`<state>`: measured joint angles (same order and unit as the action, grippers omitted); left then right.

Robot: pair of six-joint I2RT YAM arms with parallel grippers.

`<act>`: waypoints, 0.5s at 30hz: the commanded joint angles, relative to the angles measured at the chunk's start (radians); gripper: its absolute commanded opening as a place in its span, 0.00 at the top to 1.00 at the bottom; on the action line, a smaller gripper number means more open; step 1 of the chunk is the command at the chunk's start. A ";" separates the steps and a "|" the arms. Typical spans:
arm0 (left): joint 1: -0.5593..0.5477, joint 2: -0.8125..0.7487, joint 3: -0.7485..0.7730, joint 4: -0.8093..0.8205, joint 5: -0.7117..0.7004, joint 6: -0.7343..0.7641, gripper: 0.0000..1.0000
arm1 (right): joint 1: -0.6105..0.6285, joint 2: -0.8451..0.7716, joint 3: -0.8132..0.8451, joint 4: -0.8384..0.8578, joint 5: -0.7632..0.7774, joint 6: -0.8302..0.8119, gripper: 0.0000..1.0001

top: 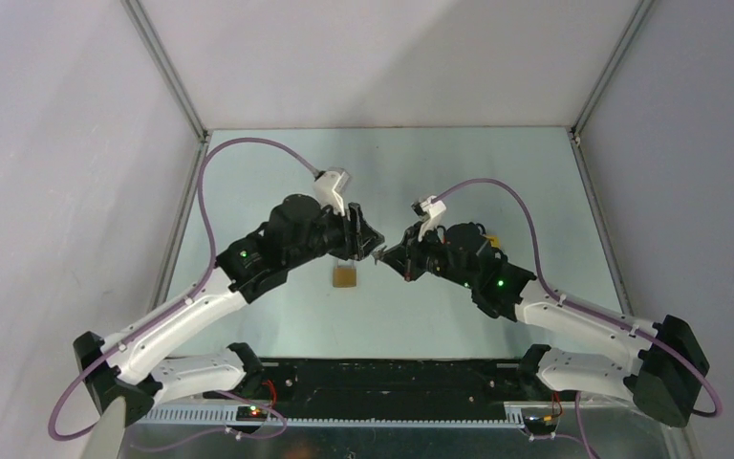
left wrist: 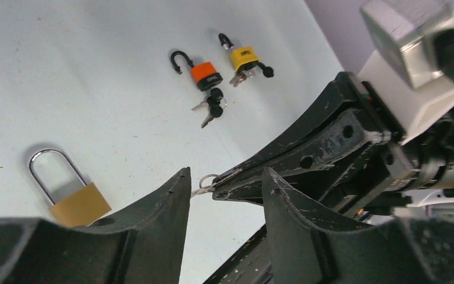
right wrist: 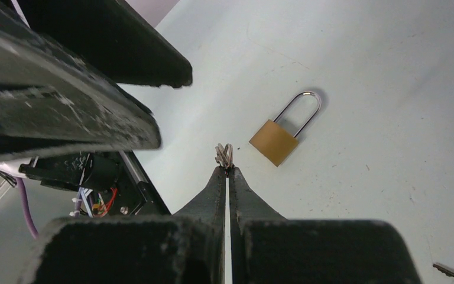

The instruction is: Unlock with the key

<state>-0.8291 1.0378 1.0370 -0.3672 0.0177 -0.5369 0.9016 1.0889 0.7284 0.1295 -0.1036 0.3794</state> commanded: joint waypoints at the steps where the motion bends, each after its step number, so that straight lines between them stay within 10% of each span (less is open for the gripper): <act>1: -0.042 0.037 0.053 -0.040 -0.108 0.082 0.48 | 0.012 0.013 0.063 -0.005 0.035 -0.026 1.00; 15: -0.123 0.114 0.080 -0.041 -0.233 0.025 0.48 | 0.026 0.030 0.085 -0.025 0.082 -0.035 1.00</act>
<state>-0.9318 1.1389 1.0740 -0.4149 -0.1532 -0.4973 0.9218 1.1187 0.7635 0.0883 -0.0578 0.3626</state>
